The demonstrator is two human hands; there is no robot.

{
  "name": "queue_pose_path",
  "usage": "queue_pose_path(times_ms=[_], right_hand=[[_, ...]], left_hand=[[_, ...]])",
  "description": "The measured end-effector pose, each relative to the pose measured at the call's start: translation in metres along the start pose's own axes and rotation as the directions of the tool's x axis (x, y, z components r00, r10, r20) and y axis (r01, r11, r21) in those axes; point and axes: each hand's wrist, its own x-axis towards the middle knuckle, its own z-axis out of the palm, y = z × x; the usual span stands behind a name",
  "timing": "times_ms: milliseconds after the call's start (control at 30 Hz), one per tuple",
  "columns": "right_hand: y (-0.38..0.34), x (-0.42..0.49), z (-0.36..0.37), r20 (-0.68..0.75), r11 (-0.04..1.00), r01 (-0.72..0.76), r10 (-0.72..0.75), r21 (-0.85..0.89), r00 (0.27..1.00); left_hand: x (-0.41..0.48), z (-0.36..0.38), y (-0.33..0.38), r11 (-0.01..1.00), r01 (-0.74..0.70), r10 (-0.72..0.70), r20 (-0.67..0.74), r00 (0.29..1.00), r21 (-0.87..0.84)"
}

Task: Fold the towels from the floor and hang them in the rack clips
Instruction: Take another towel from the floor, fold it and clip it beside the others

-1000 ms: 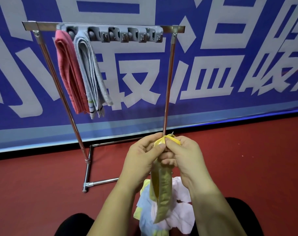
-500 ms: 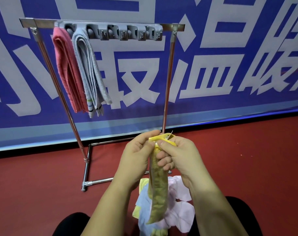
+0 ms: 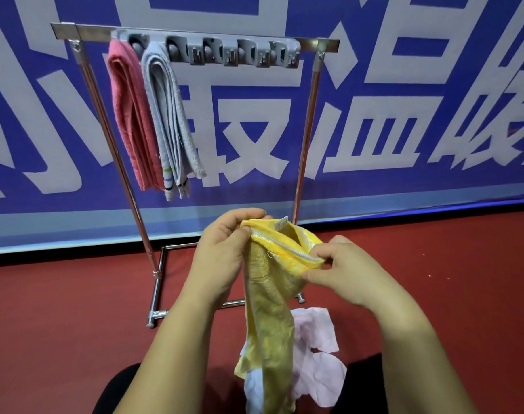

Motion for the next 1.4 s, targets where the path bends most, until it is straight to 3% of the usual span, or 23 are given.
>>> queue_pose_path(times_ms=[100, 433, 500, 633, 833, 967, 1133, 1400], right_hand=[[-0.005, 0.001, 0.006, 0.033, 0.993, 0.116, -0.115, -0.022, 0.993], [-0.019, 0.001, 0.006, -0.192, 0.945, 0.281, -0.248, 0.169, 0.950], [-0.017, 0.002, 0.006, -0.153, 0.954, 0.246, -0.220, 0.173, 0.963], [-0.012, 0.003, 0.007, 0.000, 0.979, 0.204, -0.204, 0.023, 0.979], [-0.015, -0.003, 0.008, 0.153, 0.973, 0.225, -0.230, 0.050, 0.961], [-0.012, 0.003, 0.005, 0.046, 0.979, 0.205, -0.204, -0.015, 0.978], [-0.017, 0.000, -0.011, -0.139, 0.966, 0.218, -0.199, 0.140, 0.970], [-0.037, -0.001, -0.027, -0.160, 0.830, 0.389, -0.355, 0.400, 0.921]], left_hand=[[0.002, 0.000, 0.003, 1.000, 0.002, -0.002, 0.007, 1.000, 0.004], [-0.001, -0.001, 0.006, 1.000, 0.022, -0.022, -0.003, 1.000, 0.016], [-0.002, -0.001, 0.008, 1.000, 0.015, -0.015, -0.017, 1.000, 0.003], [-0.002, -0.001, 0.011, 1.000, 0.007, -0.007, -0.018, 1.000, -0.020], [-0.003, 0.000, 0.010, 1.000, 0.018, -0.019, -0.006, 1.000, -0.019], [-0.003, -0.005, 0.012, 1.000, 0.021, -0.021, -0.027, 0.999, -0.013], [0.000, -0.014, 0.017, 1.000, 0.012, -0.012, -0.084, 0.996, -0.006], [0.010, -0.018, 0.026, 0.999, -0.004, 0.008, -0.124, 0.992, 0.032]])
